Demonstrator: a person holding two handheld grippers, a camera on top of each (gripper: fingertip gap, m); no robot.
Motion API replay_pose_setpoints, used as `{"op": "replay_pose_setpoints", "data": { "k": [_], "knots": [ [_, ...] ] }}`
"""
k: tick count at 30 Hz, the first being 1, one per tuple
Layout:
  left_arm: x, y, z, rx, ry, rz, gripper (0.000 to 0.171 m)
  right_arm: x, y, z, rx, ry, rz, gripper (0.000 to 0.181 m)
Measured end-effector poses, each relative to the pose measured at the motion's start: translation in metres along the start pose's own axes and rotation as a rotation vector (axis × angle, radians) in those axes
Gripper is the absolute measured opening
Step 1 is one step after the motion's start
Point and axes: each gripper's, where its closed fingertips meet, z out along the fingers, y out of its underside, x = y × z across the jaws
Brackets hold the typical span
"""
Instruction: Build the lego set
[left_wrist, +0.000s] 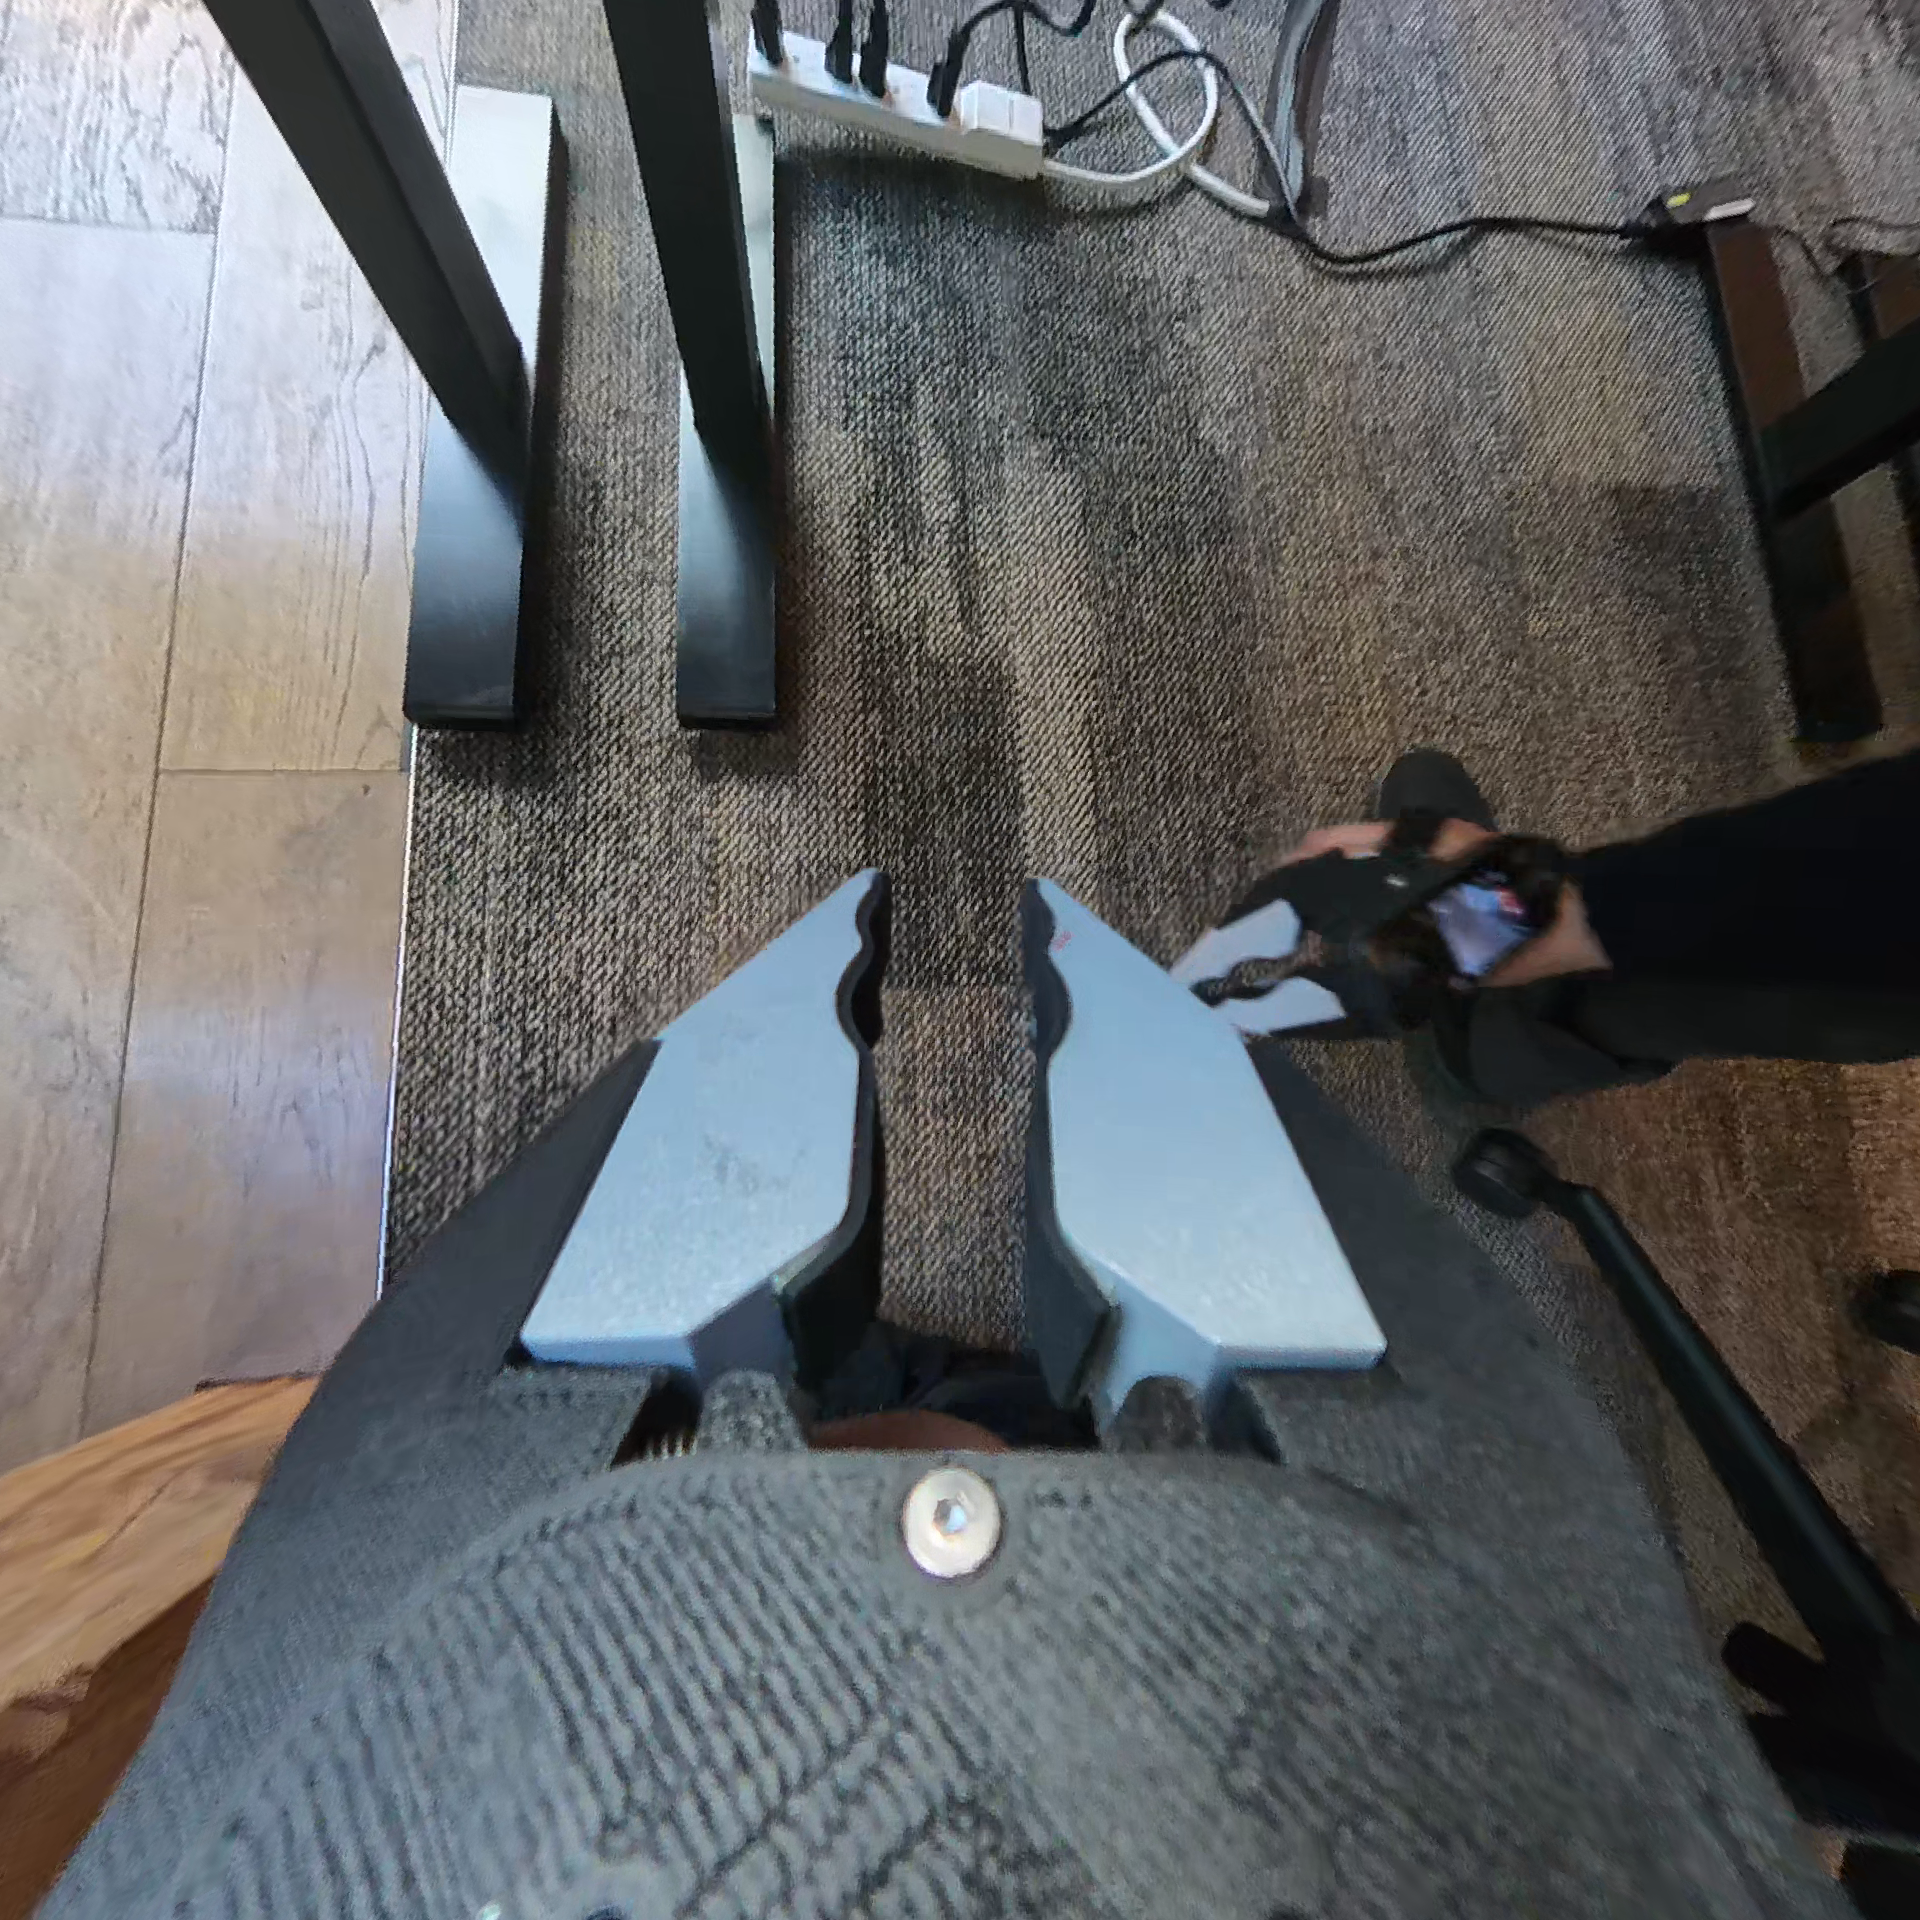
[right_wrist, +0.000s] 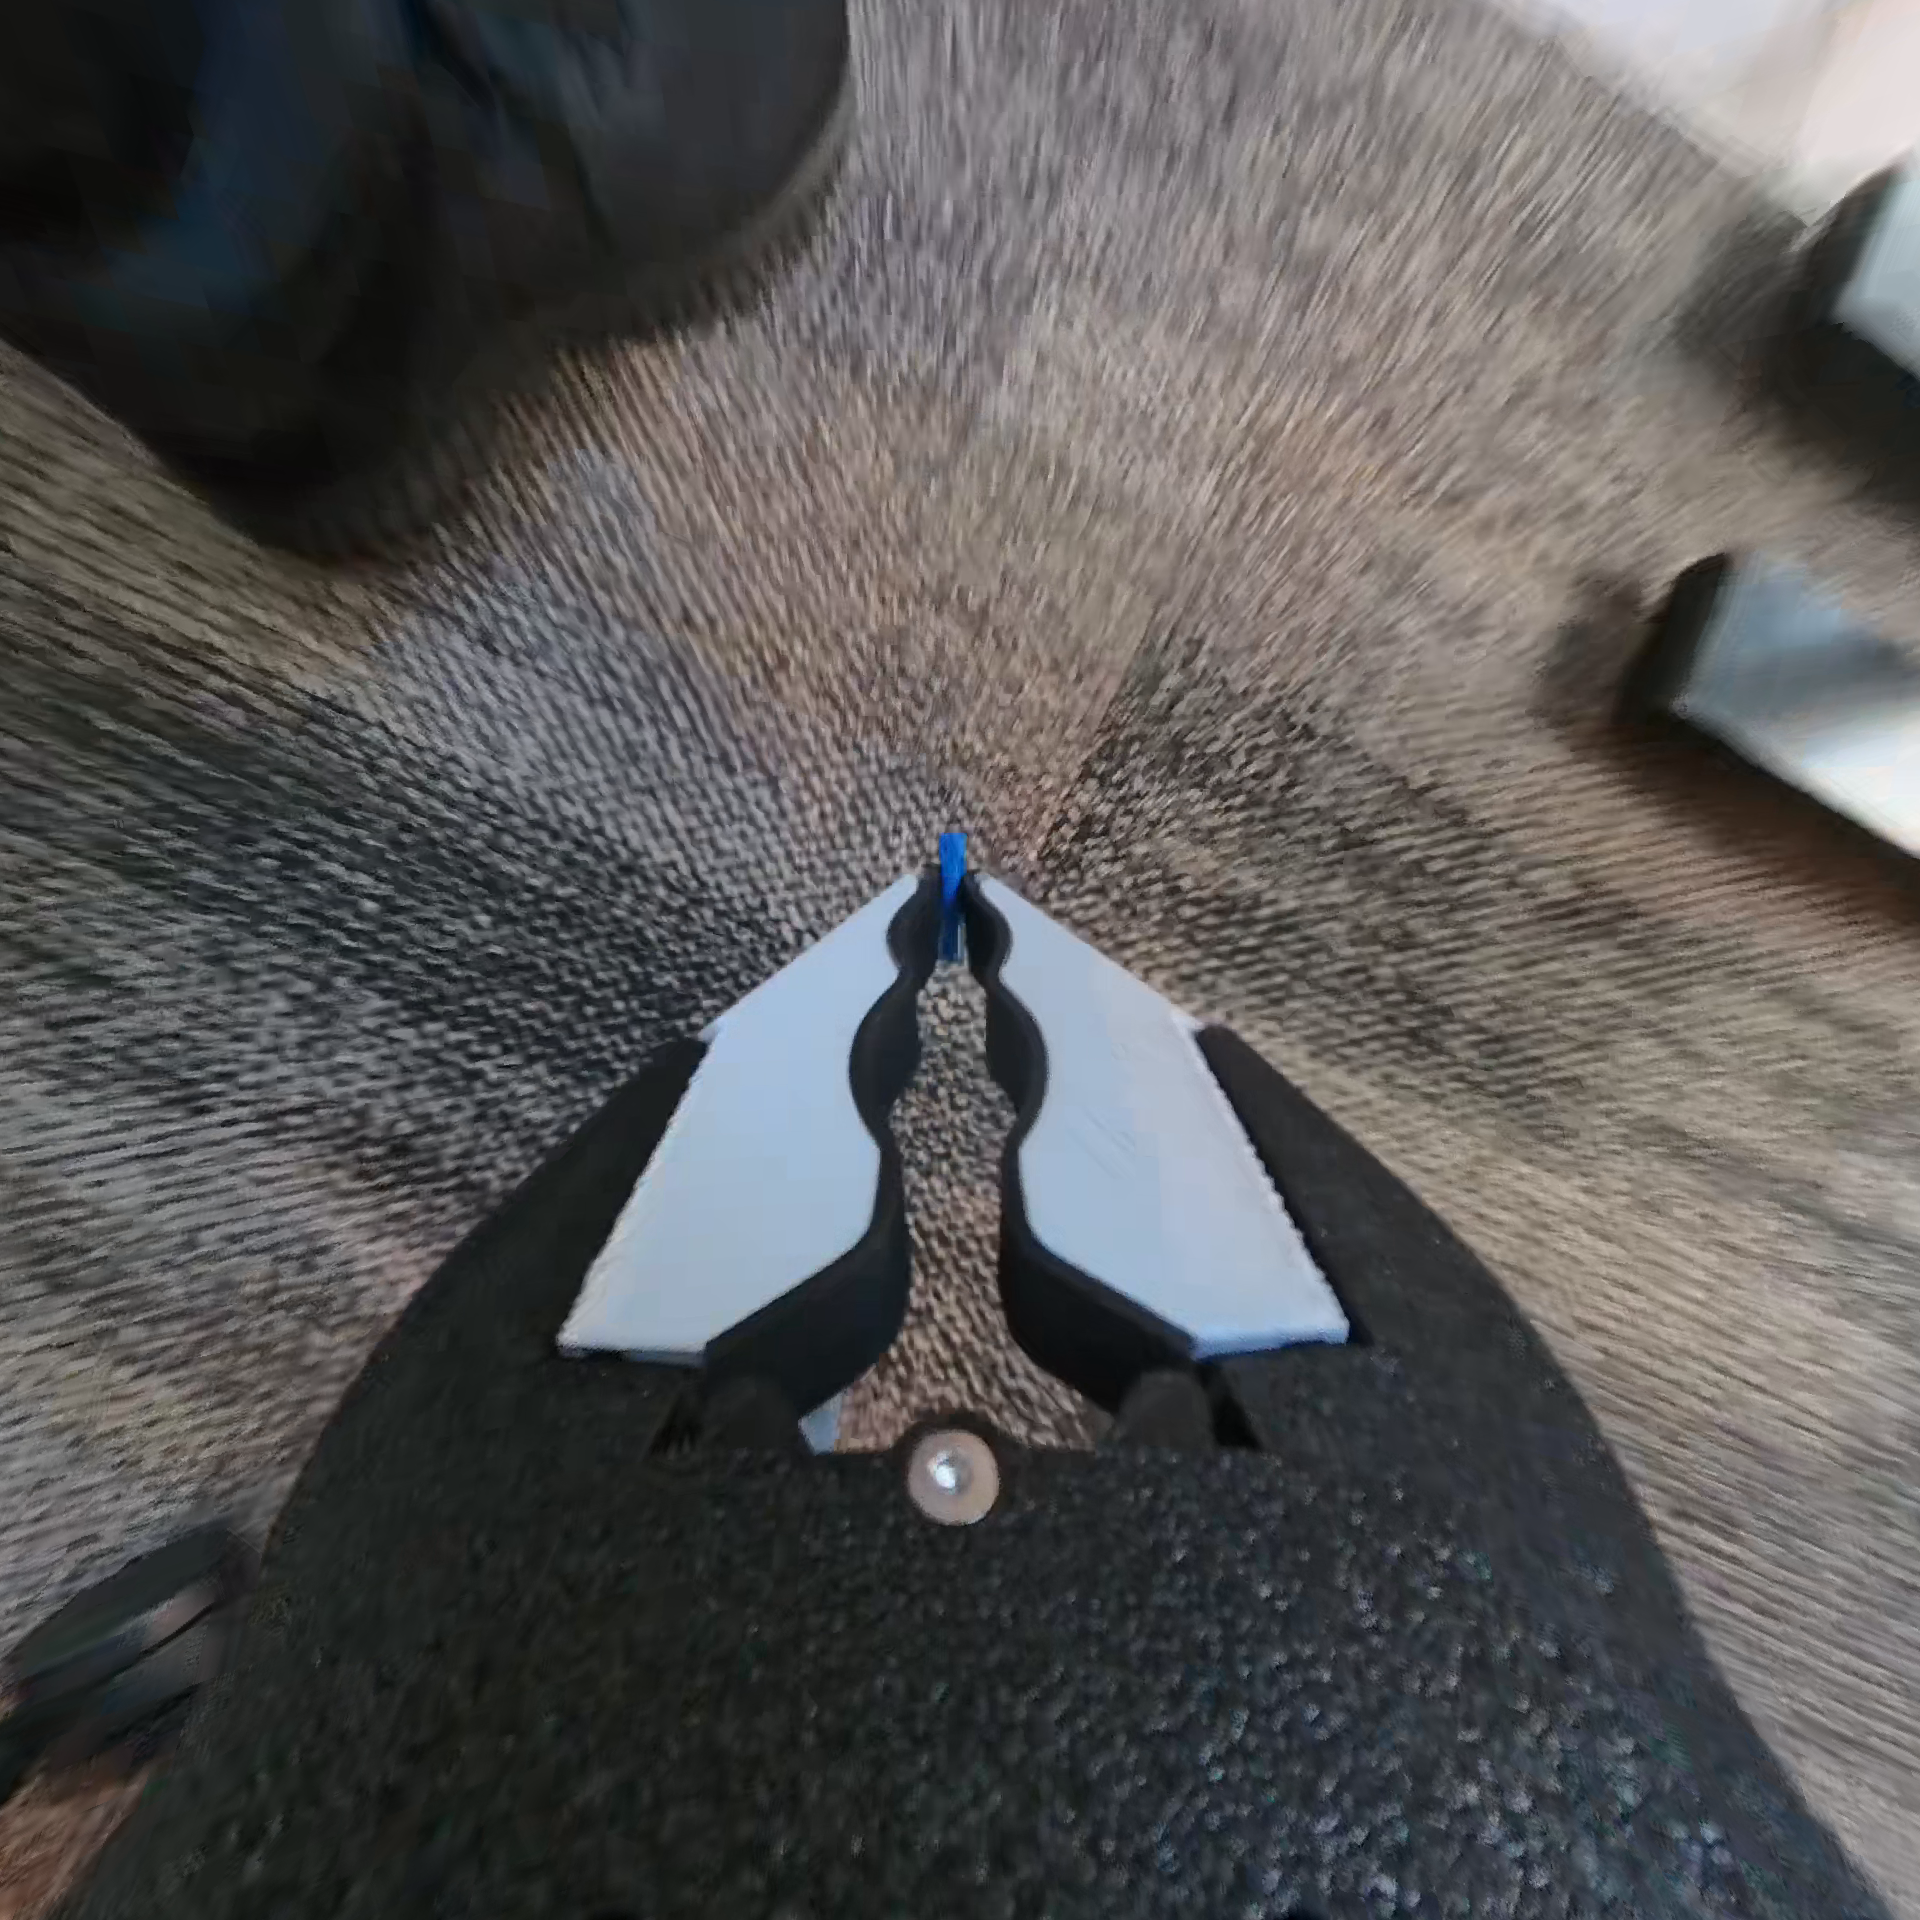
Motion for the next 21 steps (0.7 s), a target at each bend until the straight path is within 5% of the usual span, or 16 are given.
{"op": "replay_pose_setpoints", "data": {
  "k": [6, 10, 15, 21],
  "knots": [
    [-0.003, -0.058, 0.036, 0.094, -0.068, 0.131, 0.021, 0.007, -0.137, -0.210, 0.181, 0.120, -0.021, 0.004],
    [0.047, -0.066, 0.045, 0.071, 0.038, 0.114, 0.021, -0.007, -0.198, -0.355, 0.333, 0.262, -0.041, 0.004],
    [0.133, -0.056, 0.023, 0.011, 0.170, 0.231, 0.021, -0.021, -0.194, -0.498, 0.441, 0.529, 0.024, 0.004],
    [0.224, -0.057, -0.024, 0.024, 0.295, 0.340, 0.022, -0.031, -0.140, -0.609, 0.499, 0.786, 0.182, 0.003]
  ]
}}
